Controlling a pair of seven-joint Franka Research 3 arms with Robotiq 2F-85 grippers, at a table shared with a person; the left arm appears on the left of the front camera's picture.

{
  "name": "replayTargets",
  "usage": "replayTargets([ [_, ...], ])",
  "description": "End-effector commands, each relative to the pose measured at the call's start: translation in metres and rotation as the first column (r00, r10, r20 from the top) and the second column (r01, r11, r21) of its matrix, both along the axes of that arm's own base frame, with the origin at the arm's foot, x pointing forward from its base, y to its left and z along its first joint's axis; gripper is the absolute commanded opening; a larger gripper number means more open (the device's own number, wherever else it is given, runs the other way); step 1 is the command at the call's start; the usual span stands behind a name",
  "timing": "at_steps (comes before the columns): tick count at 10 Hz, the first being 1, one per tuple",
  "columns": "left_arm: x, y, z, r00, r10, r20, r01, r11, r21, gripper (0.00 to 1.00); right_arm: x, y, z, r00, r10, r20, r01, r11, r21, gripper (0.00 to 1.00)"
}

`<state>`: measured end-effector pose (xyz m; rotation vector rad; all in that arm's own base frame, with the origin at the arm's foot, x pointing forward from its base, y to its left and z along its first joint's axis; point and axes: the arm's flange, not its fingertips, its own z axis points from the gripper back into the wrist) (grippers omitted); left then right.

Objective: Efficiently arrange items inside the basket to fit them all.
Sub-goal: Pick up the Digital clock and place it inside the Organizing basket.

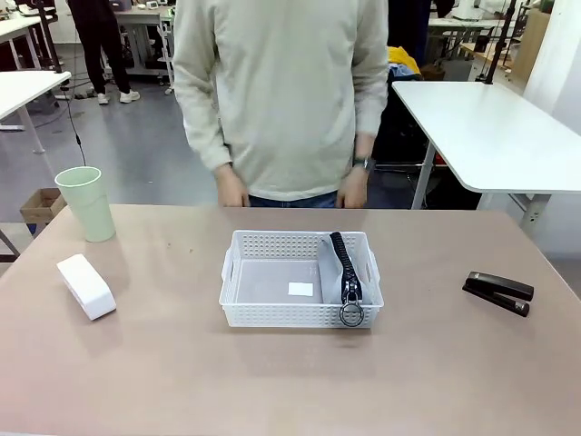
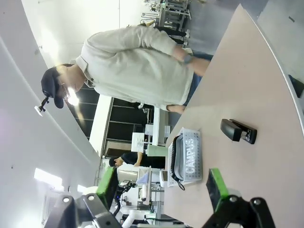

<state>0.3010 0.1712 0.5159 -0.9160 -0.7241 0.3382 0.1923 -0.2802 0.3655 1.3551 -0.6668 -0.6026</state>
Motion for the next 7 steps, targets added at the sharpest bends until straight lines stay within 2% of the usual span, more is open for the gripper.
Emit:
replayTargets([
  [1, 0.024, -0.065, 0.010, 0.994, -0.079, -0.075, 0.100, 0.940, 0.327, 1.00, -0.002, 0.000, -0.001, 1.000, 0.009, 0.022, -0.008, 1.000, -0.020, 1.00],
  [2, 0.035, -0.090, 0.012, 0.991, -0.086, -0.099, 0.122, 0.882, 0.454, 1.00, -0.002, 0.000, -0.001, 1.000, 0.009, 0.022, -0.008, 1.000, -0.020, 1.00],
  [3, 0.043, -0.111, 0.010, 0.985, -0.071, -0.157, 0.149, 0.811, 0.566, 1.00, -0.002, 0.000, -0.001, 1.000, 0.009, 0.022, -0.008, 1.000, -0.020, 1.00],
  [4, 0.046, -0.133, 0.004, 0.982, -0.037, -0.184, 0.158, 0.692, 0.705, 1.00, -0.002, 0.000, -0.001, 1.000, 0.009, 0.022, -0.008, 1.000, -0.020, 1.00],
  [5, 0.047, -0.149, -0.001, 0.978, -0.020, -0.206, 0.175, 0.613, 0.771, 1.00, -0.002, 0.000, -0.001, 1.000, 0.009, 0.022, -0.008, 1.000, -0.020, 1.00],
  [6, 0.043, -0.153, 0.004, 0.975, -0.055, -0.214, 0.205, 0.596, 0.777, 1.00, -0.002, 0.000, -0.001, 1.000, 0.009, 0.022, -0.008, 1.000, -0.020, 1.00],
  [7, 0.058, -0.148, 0.009, 0.984, -0.073, -0.163, 0.167, 0.698, 0.696, 1.00, -0.002, 0.000, -0.001, 1.000, 0.009, 0.022, -0.008, 1.000, -0.020, 1.00],
])
